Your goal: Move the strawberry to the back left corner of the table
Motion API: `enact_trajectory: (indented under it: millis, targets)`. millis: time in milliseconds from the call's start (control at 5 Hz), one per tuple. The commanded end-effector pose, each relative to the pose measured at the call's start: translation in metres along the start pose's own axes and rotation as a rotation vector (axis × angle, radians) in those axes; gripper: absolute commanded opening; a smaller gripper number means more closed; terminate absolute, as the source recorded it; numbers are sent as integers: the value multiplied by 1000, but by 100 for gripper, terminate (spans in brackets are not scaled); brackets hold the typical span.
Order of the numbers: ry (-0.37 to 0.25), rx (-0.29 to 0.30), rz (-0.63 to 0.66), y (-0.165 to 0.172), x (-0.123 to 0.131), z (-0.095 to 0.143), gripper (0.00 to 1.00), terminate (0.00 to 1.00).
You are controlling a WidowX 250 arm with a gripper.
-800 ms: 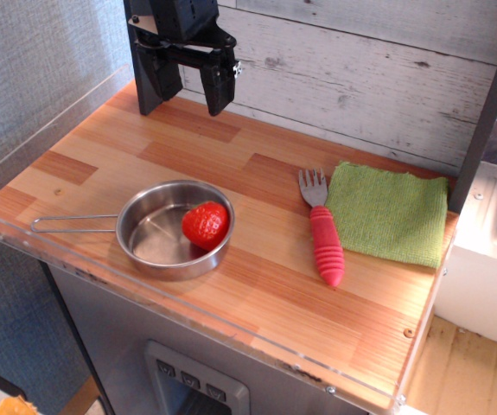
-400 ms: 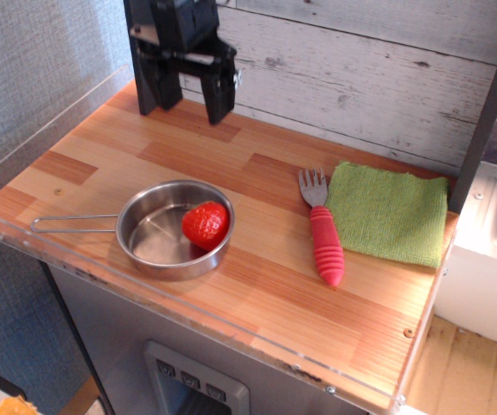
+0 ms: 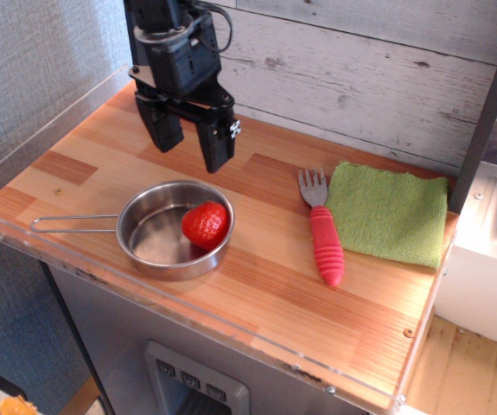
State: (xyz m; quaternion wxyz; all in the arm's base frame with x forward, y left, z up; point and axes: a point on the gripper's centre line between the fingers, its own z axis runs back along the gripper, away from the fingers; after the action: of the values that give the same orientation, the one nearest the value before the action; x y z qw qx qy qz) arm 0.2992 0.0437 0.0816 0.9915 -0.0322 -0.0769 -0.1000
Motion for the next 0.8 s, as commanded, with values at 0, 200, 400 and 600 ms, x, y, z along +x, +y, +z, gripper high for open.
enact_trajectory:
  millis: [0, 200, 400, 600]
  targets:
    - [-10, 37, -75, -27, -14, 4, 100, 0]
    - [33, 53, -83, -26, -13, -11, 100, 0]
    - [68, 71, -89, -22, -13, -23, 100, 0]
    - [113, 91, -112, -18, -15, -34, 100, 0]
